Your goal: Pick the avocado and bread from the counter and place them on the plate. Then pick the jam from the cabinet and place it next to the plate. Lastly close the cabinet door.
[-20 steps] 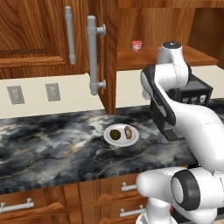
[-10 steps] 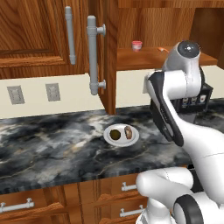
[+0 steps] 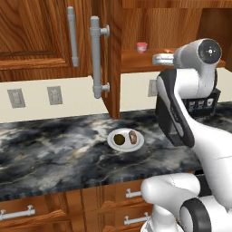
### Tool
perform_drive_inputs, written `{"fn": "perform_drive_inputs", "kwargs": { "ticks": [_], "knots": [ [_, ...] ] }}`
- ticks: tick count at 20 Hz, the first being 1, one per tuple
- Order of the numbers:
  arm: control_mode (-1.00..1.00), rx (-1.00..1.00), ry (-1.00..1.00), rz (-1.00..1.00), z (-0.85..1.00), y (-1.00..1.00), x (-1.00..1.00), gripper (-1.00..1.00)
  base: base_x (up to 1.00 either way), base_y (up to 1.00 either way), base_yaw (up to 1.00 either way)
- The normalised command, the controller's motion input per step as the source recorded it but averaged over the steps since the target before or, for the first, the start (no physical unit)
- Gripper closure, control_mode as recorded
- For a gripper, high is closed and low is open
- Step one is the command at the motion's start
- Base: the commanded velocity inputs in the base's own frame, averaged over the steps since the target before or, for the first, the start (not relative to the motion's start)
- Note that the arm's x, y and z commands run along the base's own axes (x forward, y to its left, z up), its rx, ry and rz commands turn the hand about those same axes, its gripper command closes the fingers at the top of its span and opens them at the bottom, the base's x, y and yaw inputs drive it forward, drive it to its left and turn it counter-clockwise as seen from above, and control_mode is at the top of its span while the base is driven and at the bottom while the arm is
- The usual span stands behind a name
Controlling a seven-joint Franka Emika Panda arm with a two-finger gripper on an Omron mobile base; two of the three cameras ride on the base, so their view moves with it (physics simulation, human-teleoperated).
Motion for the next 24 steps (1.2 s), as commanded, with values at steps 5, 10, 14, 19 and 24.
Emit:
{"fn": "perform_drive_inputs", "kwargs": {
  "ticks": [5,10,14,19,24],
  "knots": [
    [-1.0,0.14,-0.02,0.0,0.37,0.0,0.65,-1.0,0.0,0.0,0.0],
    [-1.0,0.06,0.01,0.0,0.15,0.0,0.61,-1.0,0.0,0.0,0.0],
    [-1.0,-0.06,0.0,0.0,-0.07,0.0,0.43,-1.0,0.0,0.0,0.0],
    [-1.0,-0.07,0.01,0.02,-0.05,0.0,0.52,-1.0,0.0,0.0,0.0],
    [-1.0,-0.02,0.0,0.07,-0.14,0.0,0.42,-1.0,0.0,0.0,0.0]
  ]
}}
